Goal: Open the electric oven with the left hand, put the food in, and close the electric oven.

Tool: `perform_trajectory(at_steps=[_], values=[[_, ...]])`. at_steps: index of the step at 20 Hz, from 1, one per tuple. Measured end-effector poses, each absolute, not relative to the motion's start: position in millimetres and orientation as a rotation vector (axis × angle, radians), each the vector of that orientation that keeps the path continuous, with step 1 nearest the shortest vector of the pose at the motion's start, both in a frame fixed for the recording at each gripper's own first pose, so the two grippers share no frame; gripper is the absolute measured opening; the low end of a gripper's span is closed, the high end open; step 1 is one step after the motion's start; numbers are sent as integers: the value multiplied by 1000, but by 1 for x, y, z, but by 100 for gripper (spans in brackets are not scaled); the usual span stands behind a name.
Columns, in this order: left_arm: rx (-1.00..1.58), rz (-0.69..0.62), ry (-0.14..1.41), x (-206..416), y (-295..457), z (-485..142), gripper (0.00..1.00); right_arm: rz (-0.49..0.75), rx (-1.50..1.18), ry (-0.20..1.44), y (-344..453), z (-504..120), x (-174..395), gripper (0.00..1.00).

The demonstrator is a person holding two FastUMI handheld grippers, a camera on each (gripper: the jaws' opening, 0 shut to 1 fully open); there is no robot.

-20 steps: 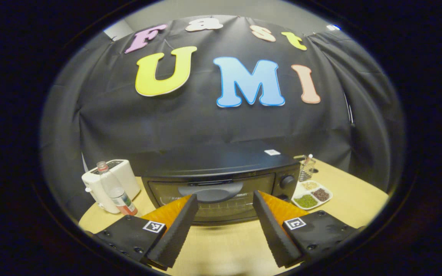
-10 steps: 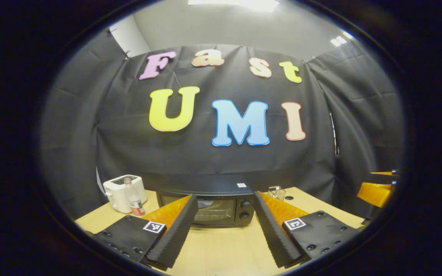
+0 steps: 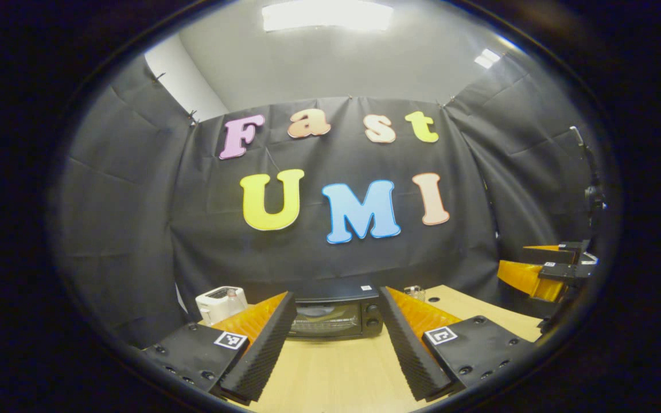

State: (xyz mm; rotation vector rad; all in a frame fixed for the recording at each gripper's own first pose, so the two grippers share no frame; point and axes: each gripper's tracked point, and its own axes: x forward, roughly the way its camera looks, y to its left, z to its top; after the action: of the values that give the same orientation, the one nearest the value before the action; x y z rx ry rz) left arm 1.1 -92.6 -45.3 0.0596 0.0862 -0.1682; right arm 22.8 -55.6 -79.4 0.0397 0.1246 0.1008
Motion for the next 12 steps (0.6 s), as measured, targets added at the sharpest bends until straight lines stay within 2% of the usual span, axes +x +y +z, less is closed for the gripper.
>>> perform_trajectory(at_steps=[10, 11, 12], values=[[58, -118, 26, 8, -31, -15, 100, 40, 21, 44, -34, -36, 28, 96], [55, -119, 20, 10, -29, -13, 100, 41, 16, 37, -30, -32, 28, 100], [43, -122, 20, 11, -27, -12, 100, 41, 10, 35, -28, -29, 28, 96]])
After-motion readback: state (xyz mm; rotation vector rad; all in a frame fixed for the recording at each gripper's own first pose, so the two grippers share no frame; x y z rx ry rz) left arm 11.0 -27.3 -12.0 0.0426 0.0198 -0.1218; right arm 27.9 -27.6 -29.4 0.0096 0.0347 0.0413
